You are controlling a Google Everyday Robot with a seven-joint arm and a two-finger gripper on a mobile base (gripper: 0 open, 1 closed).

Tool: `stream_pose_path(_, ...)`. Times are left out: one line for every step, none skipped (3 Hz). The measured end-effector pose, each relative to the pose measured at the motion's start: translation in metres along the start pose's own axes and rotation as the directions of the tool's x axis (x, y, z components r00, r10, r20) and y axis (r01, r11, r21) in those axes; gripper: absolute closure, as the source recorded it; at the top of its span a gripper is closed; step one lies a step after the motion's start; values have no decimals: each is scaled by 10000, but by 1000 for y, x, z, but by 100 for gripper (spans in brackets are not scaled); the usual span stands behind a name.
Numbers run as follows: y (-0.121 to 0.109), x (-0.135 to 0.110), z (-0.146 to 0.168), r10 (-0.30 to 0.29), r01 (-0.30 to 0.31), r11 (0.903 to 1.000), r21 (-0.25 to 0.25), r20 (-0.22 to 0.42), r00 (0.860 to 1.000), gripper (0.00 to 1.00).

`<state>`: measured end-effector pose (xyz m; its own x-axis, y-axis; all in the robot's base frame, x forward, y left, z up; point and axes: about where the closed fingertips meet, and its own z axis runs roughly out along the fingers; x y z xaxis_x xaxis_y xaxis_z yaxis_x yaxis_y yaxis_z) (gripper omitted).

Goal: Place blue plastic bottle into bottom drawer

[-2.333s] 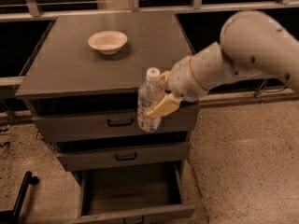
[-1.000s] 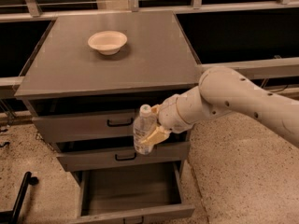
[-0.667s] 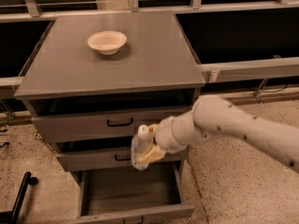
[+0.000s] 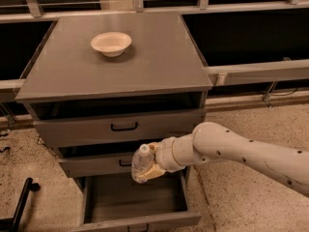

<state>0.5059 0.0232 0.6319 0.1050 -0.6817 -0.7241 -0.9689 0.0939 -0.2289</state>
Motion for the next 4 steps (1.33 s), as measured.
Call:
stream_pose_path(6,30,27,126,-125,9995,-296,37,9999,100)
stream_pose_path(11,61,54,277,-278,9987,-421,-16,9996,100)
stream_pose_path(18,98,86,274,-275,9992,-306,-31,9996,100)
stream_pose_path(29,153,130,438,-441,9988,-204,-174,9989,100)
